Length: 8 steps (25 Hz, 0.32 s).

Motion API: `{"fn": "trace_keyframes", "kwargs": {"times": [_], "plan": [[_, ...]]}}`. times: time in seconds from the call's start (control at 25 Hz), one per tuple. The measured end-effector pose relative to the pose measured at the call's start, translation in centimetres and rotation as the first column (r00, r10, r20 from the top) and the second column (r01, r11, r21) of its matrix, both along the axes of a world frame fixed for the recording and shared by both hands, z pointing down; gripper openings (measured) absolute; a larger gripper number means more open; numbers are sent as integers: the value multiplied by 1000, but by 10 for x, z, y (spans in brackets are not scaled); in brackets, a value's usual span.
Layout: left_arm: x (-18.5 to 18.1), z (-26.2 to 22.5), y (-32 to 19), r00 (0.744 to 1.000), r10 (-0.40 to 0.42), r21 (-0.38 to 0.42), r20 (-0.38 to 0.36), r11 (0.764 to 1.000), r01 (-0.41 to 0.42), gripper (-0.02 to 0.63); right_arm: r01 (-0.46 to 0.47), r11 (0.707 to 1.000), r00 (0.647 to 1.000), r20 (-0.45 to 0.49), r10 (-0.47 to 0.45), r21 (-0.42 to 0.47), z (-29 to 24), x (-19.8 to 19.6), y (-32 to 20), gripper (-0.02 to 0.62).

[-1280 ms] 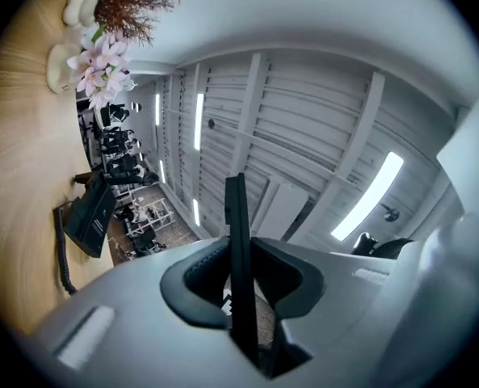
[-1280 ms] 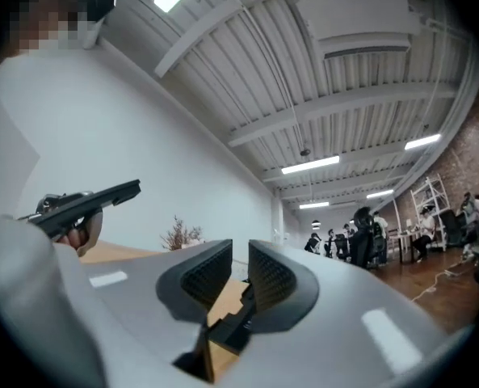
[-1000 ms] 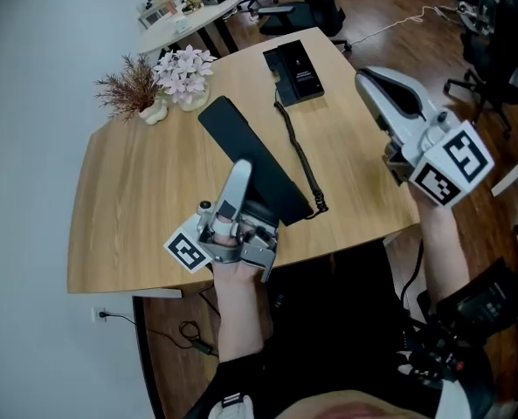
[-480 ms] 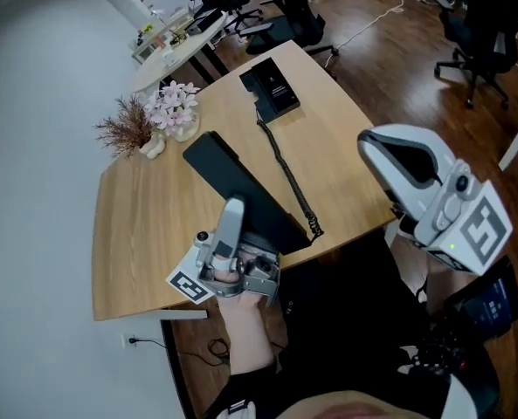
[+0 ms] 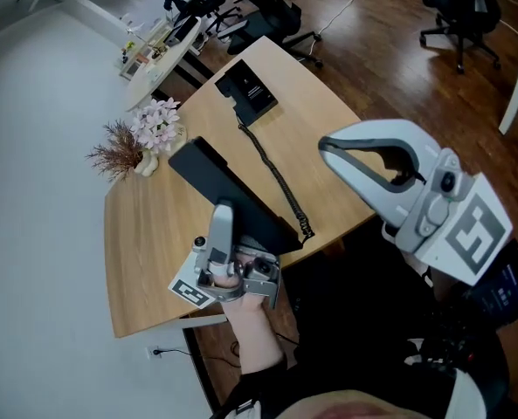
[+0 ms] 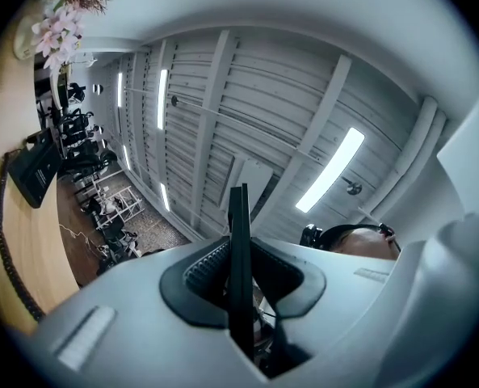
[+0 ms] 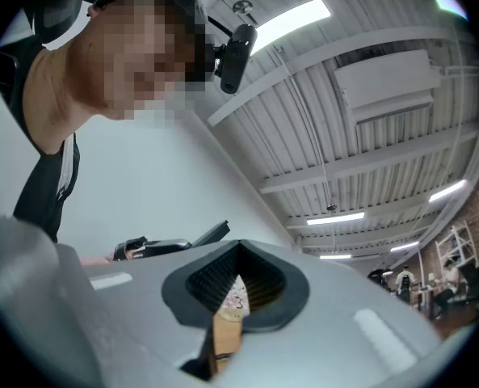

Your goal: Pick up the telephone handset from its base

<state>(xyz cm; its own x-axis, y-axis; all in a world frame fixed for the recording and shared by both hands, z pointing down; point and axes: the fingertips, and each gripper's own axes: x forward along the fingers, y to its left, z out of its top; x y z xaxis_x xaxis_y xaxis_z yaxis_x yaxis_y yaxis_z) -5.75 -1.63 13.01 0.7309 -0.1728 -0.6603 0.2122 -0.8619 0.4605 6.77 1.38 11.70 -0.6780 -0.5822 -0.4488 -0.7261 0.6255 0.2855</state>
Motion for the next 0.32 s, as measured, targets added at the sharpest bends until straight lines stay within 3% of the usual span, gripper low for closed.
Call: {"fn": "trace_keyframes", "kwargs": {"times": [0.32], "plan": [[-5, 8, -10, 1000, -16, -39, -5, 999, 16, 81, -9, 1000, 1000, -21, 9, 0, 2, -5, 0, 3]]}}
